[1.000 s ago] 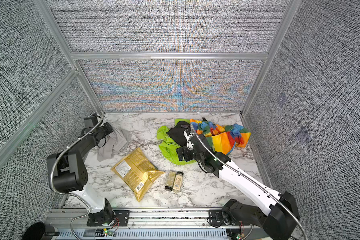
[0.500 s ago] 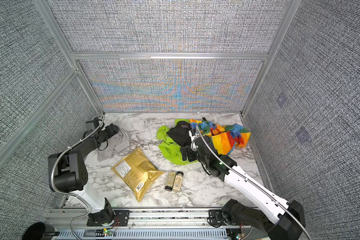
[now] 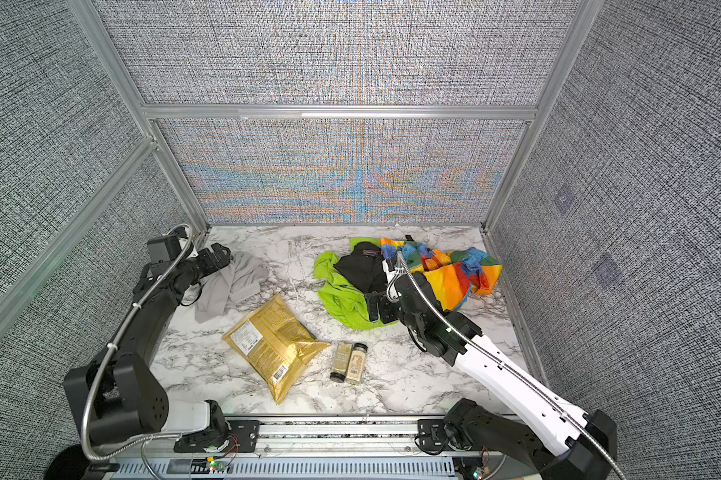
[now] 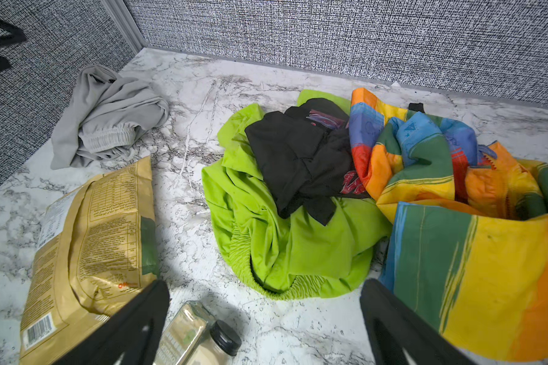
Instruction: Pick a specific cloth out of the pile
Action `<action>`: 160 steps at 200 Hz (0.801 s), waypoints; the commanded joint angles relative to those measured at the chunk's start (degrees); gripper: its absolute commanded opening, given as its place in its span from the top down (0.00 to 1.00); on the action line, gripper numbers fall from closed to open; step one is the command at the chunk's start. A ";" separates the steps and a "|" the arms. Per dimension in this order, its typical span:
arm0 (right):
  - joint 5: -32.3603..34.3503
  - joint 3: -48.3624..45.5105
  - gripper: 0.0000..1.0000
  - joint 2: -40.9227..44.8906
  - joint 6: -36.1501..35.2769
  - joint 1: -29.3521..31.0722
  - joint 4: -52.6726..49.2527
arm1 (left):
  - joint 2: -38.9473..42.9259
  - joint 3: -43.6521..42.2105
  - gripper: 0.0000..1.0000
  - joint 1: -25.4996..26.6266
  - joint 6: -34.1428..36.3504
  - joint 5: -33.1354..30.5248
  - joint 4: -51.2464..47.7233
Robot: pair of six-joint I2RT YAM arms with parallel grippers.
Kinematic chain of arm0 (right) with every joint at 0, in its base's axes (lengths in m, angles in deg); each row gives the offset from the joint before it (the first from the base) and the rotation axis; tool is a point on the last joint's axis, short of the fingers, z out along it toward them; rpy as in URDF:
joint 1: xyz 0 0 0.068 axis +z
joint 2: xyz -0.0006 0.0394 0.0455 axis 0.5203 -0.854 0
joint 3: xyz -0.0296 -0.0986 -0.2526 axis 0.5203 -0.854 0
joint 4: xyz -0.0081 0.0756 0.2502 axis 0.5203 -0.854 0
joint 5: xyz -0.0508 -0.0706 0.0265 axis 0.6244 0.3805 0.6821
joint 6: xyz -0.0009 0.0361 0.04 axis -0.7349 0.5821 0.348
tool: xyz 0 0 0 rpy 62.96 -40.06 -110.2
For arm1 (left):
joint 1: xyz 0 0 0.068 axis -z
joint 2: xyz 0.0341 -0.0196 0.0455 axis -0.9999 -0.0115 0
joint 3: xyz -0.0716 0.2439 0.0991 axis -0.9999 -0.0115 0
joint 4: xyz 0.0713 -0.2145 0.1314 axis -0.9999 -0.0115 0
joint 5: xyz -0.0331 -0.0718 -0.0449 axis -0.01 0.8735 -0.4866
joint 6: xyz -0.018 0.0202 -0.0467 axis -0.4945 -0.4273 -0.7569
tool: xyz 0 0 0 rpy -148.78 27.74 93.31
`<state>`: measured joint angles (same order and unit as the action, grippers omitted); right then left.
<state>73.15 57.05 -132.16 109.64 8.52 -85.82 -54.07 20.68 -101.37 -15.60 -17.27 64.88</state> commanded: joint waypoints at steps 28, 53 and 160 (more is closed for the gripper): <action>8.44 -1.02 0.01 1.01 1.89 -0.39 -0.05 | 13.42 -10.71 0.01 0.08 -3.39 3.05 5.22; 10.74 -3.63 0.01 1.65 2.73 -1.76 0.16 | 18.69 -17.53 0.01 0.38 -8.39 4.45 10.95; 10.48 -23.56 0.01 10.30 0.04 -7.89 16.76 | 15.08 -27.94 0.01 1.54 -12.65 -4.86 22.81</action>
<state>81.81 36.50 -125.03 111.41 1.51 -76.42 -38.02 -5.74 -99.82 -28.17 -18.93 79.80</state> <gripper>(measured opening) 0.990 0.987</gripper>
